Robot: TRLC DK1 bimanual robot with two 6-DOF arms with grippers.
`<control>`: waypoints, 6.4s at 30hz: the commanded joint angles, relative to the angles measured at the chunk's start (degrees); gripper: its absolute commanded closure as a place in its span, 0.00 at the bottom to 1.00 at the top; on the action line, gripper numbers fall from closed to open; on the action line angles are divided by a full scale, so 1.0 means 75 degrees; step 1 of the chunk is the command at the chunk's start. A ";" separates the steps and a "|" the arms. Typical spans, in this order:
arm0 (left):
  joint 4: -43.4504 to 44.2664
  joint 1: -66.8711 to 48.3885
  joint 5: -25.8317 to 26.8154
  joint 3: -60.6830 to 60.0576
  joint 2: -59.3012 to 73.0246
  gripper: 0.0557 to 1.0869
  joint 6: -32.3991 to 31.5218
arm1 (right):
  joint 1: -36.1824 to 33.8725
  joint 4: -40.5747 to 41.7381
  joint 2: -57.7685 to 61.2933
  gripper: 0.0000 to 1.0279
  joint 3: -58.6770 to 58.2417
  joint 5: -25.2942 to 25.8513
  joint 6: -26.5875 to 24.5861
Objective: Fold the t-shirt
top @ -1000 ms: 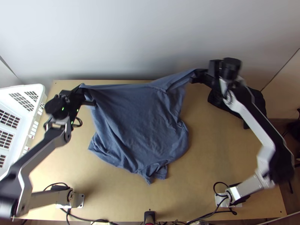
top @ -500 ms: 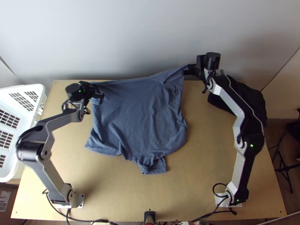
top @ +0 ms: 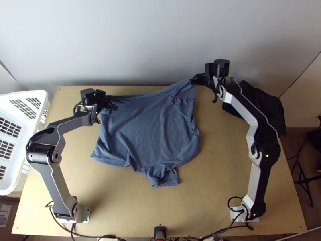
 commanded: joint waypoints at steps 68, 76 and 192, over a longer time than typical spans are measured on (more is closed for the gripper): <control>-0.6492 -0.0153 0.1866 0.1268 -0.1356 0.05 0.1647 | -0.0012 0.0507 -0.1430 0.97 -0.2004 0.0023 0.0347; -0.5437 -0.0329 0.0706 0.0717 -0.0910 0.05 0.2221 | 0.0035 0.0507 -0.1594 0.97 -0.1981 0.0023 0.0359; -0.8308 0.0608 0.1374 0.5405 0.1750 0.27 -0.0579 | 0.0457 0.0613 -0.1418 0.97 -0.1922 0.0562 -0.0508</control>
